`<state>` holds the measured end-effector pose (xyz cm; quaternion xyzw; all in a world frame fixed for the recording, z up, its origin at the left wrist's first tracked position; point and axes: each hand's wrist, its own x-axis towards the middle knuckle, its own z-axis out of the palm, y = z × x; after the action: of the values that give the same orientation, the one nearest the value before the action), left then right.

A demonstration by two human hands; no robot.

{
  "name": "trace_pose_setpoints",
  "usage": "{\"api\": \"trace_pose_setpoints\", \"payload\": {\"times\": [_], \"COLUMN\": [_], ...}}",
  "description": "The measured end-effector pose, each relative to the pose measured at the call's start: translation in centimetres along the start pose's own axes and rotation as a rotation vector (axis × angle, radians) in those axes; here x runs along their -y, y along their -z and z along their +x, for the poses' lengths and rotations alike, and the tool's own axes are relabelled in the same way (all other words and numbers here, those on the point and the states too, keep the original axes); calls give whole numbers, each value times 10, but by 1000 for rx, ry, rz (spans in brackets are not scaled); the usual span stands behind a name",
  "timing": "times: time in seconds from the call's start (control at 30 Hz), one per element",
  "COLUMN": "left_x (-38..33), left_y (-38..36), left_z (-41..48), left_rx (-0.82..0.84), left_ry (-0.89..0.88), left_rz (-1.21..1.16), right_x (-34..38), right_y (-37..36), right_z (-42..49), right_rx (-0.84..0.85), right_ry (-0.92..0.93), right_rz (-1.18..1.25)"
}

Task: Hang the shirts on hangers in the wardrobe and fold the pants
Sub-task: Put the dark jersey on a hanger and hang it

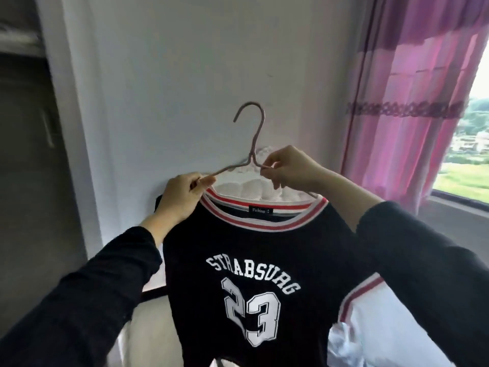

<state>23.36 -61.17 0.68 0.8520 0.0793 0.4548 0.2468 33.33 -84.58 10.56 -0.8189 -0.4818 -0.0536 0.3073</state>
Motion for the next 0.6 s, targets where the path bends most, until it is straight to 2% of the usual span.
{"api": "trace_pose_setpoints", "payload": {"times": [0.1, 0.2, 0.33, 0.5, 0.6], "left_x": [59, 127, 213, 303, 348], "left_y": [55, 112, 192, 280, 320], "left_z": [-5, -5, -14, -18, -14], "left_rx": [16, 66, 190, 256, 260], "left_ry": [64, 156, 335, 490, 512], "left_rz": [144, 245, 229, 347, 391], "right_x": [48, 100, 174, 255, 296], "right_y": [-53, -116, -203, -295, -344], "right_z": [44, 90, 153, 227, 273], "right_rx": [109, 138, 188, 228, 254], "right_ry": [66, 142, 212, 258, 273], "right_rz": [-50, -86, -162, -189, -166]}}
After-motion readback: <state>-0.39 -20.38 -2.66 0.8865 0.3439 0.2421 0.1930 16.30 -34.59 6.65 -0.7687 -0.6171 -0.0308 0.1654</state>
